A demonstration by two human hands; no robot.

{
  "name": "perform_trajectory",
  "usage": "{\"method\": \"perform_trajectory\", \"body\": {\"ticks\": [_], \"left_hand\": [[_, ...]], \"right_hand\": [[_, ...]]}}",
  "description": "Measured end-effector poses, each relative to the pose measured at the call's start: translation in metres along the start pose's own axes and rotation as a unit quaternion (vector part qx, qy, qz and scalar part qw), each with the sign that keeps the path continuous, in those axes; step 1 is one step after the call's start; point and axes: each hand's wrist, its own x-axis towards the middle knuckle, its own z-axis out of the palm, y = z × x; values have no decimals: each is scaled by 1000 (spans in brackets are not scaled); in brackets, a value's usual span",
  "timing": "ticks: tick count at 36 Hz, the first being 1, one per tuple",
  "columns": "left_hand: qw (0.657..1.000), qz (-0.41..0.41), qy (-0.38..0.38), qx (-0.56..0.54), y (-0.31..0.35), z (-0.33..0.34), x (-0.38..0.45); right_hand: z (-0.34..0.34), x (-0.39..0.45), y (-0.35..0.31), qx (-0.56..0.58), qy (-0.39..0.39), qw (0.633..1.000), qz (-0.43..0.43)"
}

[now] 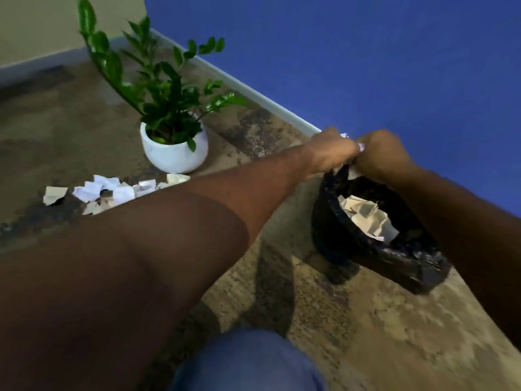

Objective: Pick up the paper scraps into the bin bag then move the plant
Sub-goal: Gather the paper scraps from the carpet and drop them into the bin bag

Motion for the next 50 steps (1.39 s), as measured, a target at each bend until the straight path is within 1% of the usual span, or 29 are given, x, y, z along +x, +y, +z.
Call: {"method": "perform_trajectory", "body": {"ticks": [3, 6, 9, 10, 12, 14, 16, 17, 19, 22, 24, 28, 30, 31, 33, 35, 38, 40, 41, 42, 43, 45, 47, 48, 50], "left_hand": [[999, -39, -24, -11, 9, 31, 3], [998, -40, -42, 20, 15, 53, 6], [992, -9, -44, 121, 15, 70, 9], [990, 4, -52, 135, 15, 74, 8], [986, 40, -89, 133, 13, 77, 5], [980, 71, -127, 134, 9, 76, 3], [974, 95, -143, 150, 4, 72, 2], [970, 108, -139, 167, 2, 69, 2], [963, 136, -116, 201, -2, 59, 0], [955, 178, -81, 222, -11, 37, -2], [946, 202, -62, 246, -23, 15, -2], [923, 231, 4, 307, -61, -43, -4], [915, 244, 21, 319, -83, -73, -9], [913, 245, 23, 325, -95, -88, -12], [912, 224, 19, 343, -119, -117, -19], [912, 179, -1, 369, -141, -145, -25], [899, 93, -62, 424, -172, -189, -31], [878, 11, -130, 460, -193, -219, -36], [861, -24, -163, 481, -207, -234, -37], [843, -56, -186, 502, -220, -250, -38], [832, -95, -197, 510, -234, -267, -38], [831, -163, -195, 495, -260, -299, -38], [834, -168, -203, 485, -284, -331, -41], [846, -158, -194, 470, -297, -347, -42], [883, -164, -142, 416, -325, -374, -44]], "right_hand": [[0, -11, 31, -19, -1, 1000, 25], [4, -22, 56, -15, 1, 998, 56], [11, -33, 75, -16, 15, 996, 81], [12, -37, 81, -6, 19, 996, 83], [13, -45, 90, 19, 13, 996, 81], [14, -50, 98, 13, 2, 997, 73], [16, -52, 102, -2, 0, 996, 86], [17, -53, 102, -14, 5, 995, 94], [18, -54, 97, -32, 50, 994, 91], [22, -54, 79, -36, 137, 988, 54], [27, -50, 58, -46, 170, 984, 19], [45, -34, 1, -78, 212, 972, -71], [57, -24, -32, -76, 213, 968, -113], [65, -18, -49, -69, 200, 968, -133], [81, -7, -82, -64, 154, 971, -170], [102, 3, -114, -67, 80, 976, -193], [132, 15, -160, -73, -38, 977, -198], [153, 22, -188, -82, -93, 970, -209], [164, 25, -200, -86, -114, 967, -211], [175, 28, -212, -90, -131, 964, -214], [186, 31, -222, -89, -145, 961, -217], [208, 35, -240, -60, -170, 959, -218], [230, 39, -252, -30, -172, 962, -209], [241, 42, -256, -25, -169, 964, -205], [262, 46, -263, -9, -173, 965, -196]]}}
